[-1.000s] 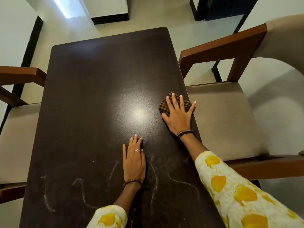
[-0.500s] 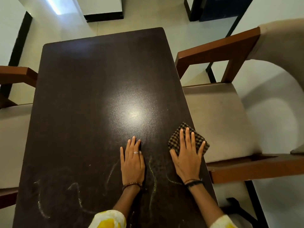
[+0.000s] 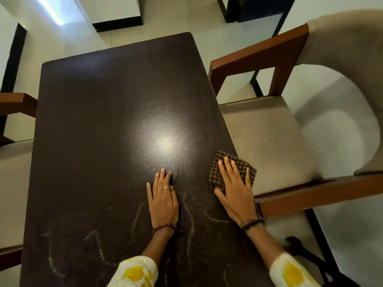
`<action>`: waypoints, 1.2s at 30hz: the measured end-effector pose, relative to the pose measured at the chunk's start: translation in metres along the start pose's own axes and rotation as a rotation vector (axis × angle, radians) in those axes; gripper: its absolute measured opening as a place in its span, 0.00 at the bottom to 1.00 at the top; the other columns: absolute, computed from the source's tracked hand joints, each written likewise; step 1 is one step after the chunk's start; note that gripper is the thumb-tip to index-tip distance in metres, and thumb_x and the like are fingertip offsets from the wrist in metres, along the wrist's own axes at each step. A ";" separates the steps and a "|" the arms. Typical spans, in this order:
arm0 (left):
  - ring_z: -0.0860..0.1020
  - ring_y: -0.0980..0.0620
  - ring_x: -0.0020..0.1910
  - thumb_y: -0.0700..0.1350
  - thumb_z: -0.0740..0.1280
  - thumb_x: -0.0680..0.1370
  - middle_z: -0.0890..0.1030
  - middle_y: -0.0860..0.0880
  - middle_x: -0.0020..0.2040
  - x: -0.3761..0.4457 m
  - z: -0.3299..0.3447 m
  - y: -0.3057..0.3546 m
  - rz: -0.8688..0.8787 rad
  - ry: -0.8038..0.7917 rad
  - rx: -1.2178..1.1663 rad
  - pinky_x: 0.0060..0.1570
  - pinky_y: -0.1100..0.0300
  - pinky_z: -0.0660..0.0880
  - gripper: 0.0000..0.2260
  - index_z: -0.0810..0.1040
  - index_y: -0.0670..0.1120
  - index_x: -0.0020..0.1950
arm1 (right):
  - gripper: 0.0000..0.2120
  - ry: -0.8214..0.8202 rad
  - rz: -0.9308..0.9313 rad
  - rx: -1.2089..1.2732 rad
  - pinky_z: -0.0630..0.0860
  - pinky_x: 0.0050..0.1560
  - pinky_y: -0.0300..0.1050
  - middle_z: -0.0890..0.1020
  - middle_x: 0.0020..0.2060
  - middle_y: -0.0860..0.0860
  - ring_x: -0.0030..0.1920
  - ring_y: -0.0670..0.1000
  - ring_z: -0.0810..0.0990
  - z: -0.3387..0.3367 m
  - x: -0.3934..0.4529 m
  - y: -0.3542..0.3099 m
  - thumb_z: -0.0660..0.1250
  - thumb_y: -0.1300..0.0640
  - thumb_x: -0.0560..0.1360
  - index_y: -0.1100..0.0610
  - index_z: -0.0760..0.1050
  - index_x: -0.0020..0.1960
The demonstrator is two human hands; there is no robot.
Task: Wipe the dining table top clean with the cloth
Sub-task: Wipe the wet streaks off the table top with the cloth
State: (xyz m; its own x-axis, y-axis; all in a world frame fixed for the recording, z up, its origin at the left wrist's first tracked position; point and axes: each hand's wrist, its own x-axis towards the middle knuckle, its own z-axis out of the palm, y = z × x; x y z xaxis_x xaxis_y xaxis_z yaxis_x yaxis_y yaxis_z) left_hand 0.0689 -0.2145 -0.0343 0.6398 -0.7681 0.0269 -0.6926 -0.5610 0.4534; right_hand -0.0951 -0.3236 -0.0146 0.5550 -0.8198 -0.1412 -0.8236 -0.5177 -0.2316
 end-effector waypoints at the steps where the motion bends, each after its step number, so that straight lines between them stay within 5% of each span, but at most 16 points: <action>1: 0.55 0.56 0.72 0.46 0.48 0.78 0.65 0.48 0.71 0.000 0.000 0.000 0.002 -0.004 0.003 0.72 0.57 0.42 0.21 0.67 0.46 0.69 | 0.34 -0.004 0.012 -0.003 0.39 0.73 0.54 0.60 0.75 0.52 0.74 0.49 0.52 0.003 -0.019 0.000 0.51 0.42 0.72 0.54 0.55 0.76; 5: 0.55 0.56 0.72 0.47 0.48 0.78 0.65 0.48 0.72 0.000 0.000 -0.002 -0.001 -0.011 -0.002 0.72 0.57 0.41 0.21 0.67 0.46 0.69 | 0.34 -0.043 0.017 -0.051 0.40 0.73 0.54 0.62 0.74 0.53 0.73 0.51 0.54 0.009 -0.056 -0.001 0.53 0.42 0.71 0.54 0.55 0.75; 9: 0.55 0.55 0.72 0.47 0.48 0.79 0.64 0.49 0.72 0.001 -0.001 -0.001 -0.001 -0.023 -0.008 0.72 0.57 0.41 0.21 0.67 0.46 0.69 | 0.34 -0.029 0.014 -0.076 0.52 0.70 0.60 0.64 0.73 0.53 0.73 0.51 0.56 0.002 -0.024 0.002 0.52 0.41 0.72 0.53 0.57 0.75; 16: 0.53 0.56 0.72 0.45 0.52 0.78 0.58 0.50 0.73 -0.002 -0.021 -0.020 0.108 -0.140 -0.118 0.72 0.59 0.41 0.20 0.64 0.46 0.71 | 0.36 -0.059 0.017 0.015 0.37 0.71 0.53 0.50 0.77 0.49 0.76 0.48 0.45 -0.010 0.017 0.002 0.40 0.38 0.71 0.51 0.47 0.76; 20: 0.56 0.53 0.72 0.47 0.52 0.78 0.63 0.47 0.72 -0.026 -0.050 -0.074 0.119 -0.129 -0.031 0.72 0.55 0.46 0.20 0.65 0.45 0.69 | 0.35 -0.100 0.034 0.051 0.36 0.71 0.52 0.48 0.77 0.48 0.75 0.46 0.43 -0.005 -0.019 0.001 0.40 0.38 0.71 0.50 0.43 0.75; 26: 0.58 0.51 0.71 0.39 0.59 0.79 0.65 0.46 0.71 -0.059 -0.090 -0.147 -0.136 -0.051 0.004 0.72 0.51 0.49 0.17 0.68 0.43 0.69 | 0.32 -0.026 0.270 -0.027 0.61 0.67 0.67 0.65 0.72 0.58 0.72 0.59 0.65 0.009 -0.025 -0.051 0.48 0.43 0.74 0.55 0.59 0.74; 30: 0.57 0.53 0.72 0.48 0.50 0.79 0.64 0.47 0.72 -0.066 -0.095 -0.162 -0.048 -0.112 0.011 0.72 0.60 0.44 0.21 0.66 0.44 0.69 | 0.32 -0.068 0.183 -0.047 0.63 0.66 0.65 0.68 0.71 0.56 0.70 0.57 0.67 0.020 -0.019 -0.118 0.50 0.44 0.71 0.54 0.62 0.73; 36: 0.55 0.55 0.72 0.48 0.49 0.78 0.63 0.48 0.72 -0.067 -0.092 -0.167 -0.019 -0.096 0.024 0.72 0.59 0.45 0.21 0.65 0.46 0.70 | 0.33 -0.186 -0.046 -0.017 0.65 0.66 0.61 0.69 0.71 0.52 0.70 0.53 0.68 0.035 -0.026 -0.193 0.51 0.41 0.69 0.51 0.64 0.72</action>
State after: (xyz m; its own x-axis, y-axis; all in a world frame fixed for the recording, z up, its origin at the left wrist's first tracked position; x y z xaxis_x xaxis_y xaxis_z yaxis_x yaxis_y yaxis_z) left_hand 0.1730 -0.0410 -0.0296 0.6189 -0.7826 -0.0673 -0.6893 -0.5822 0.4313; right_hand 0.0539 -0.1940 0.0006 0.6027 -0.7365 -0.3070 -0.7979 -0.5589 -0.2257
